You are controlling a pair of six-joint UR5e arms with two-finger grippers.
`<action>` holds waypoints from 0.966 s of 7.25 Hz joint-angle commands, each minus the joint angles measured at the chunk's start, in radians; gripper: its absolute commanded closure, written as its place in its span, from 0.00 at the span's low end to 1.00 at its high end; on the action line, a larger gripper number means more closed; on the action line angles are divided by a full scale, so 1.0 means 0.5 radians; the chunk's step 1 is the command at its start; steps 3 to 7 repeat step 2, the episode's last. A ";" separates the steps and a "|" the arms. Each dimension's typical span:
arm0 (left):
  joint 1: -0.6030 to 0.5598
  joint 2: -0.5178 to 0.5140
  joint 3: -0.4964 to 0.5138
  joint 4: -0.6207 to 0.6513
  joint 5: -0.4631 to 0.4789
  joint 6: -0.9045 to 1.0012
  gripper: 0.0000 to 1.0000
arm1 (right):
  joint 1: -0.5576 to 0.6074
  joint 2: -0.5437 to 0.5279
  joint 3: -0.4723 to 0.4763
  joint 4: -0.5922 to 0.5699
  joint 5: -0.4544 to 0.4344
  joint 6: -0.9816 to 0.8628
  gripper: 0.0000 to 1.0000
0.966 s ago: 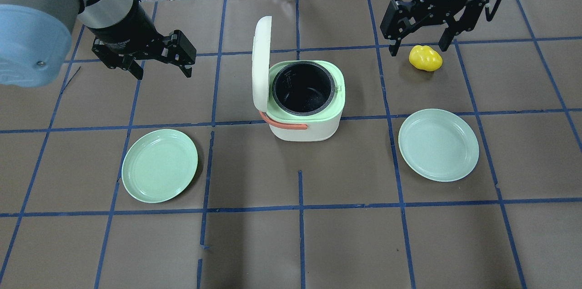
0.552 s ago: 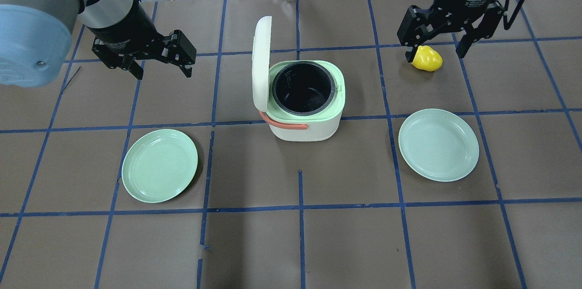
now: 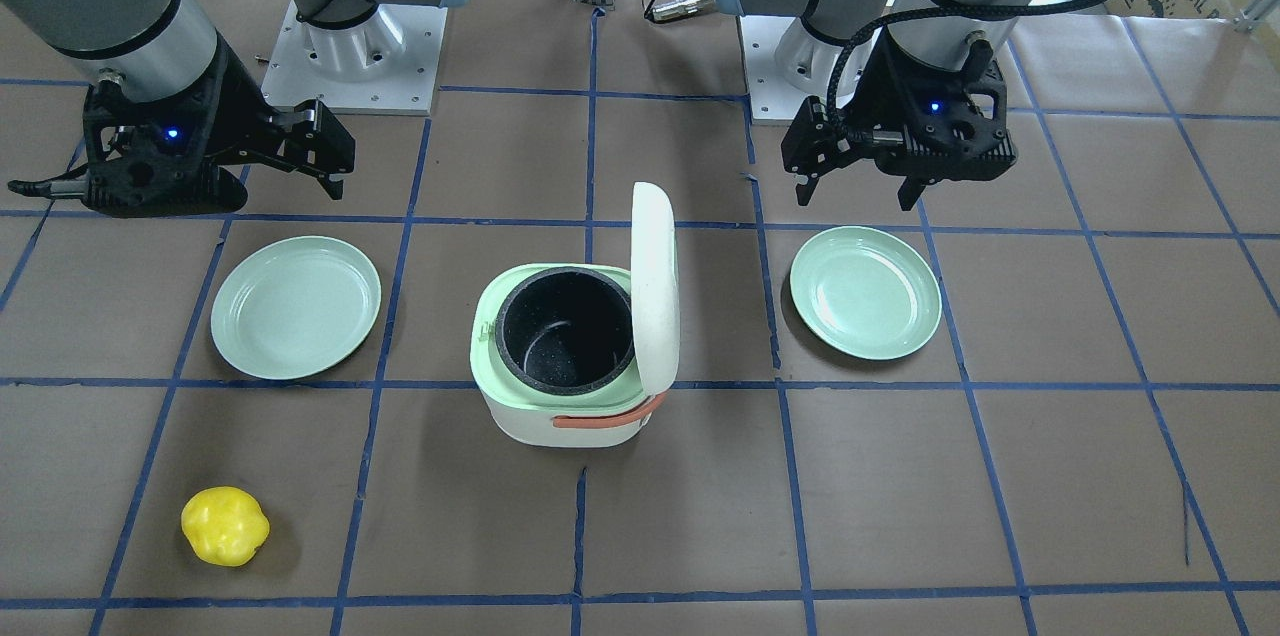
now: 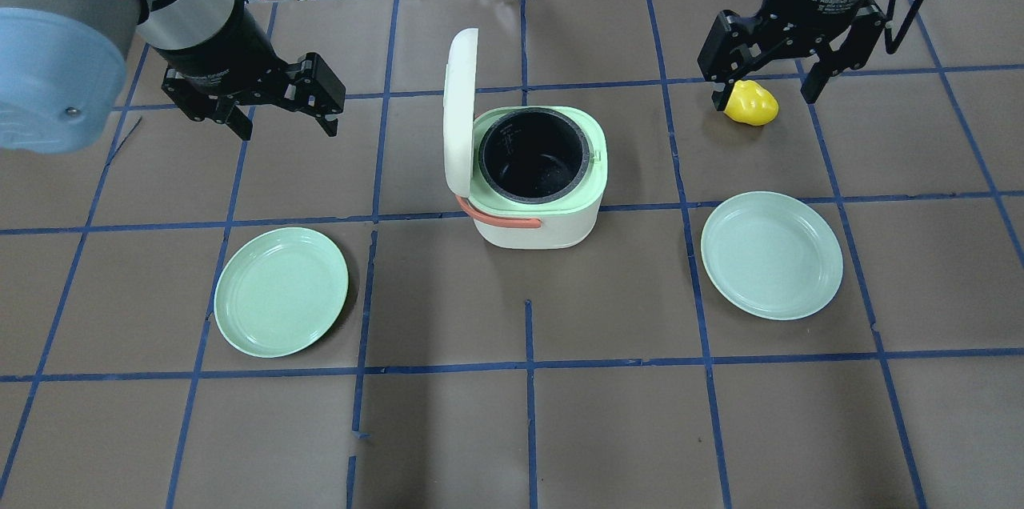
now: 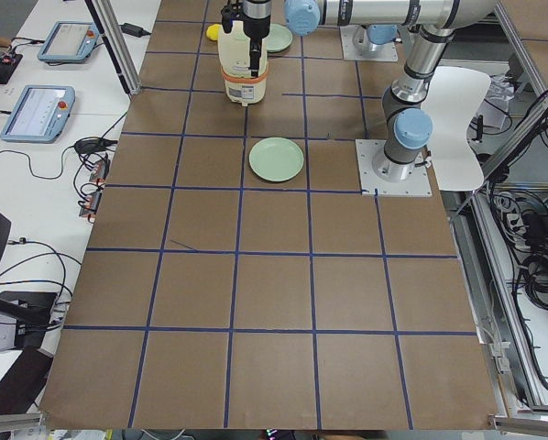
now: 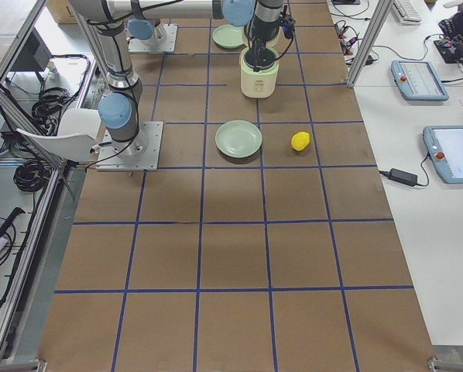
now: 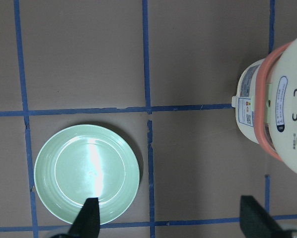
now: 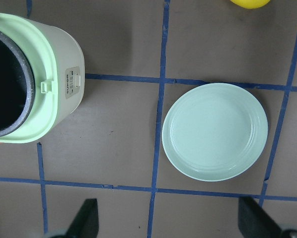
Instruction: Press rice cooker button
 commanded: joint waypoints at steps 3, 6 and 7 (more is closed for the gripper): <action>0.000 0.000 0.000 0.000 0.000 0.000 0.00 | 0.000 0.000 0.003 0.000 0.010 0.002 0.00; 0.000 0.000 0.000 0.000 0.000 0.000 0.00 | 0.000 0.000 0.003 0.000 0.010 0.002 0.00; 0.000 0.000 0.000 0.000 0.000 0.000 0.00 | 0.000 0.000 0.003 0.000 0.010 0.002 0.00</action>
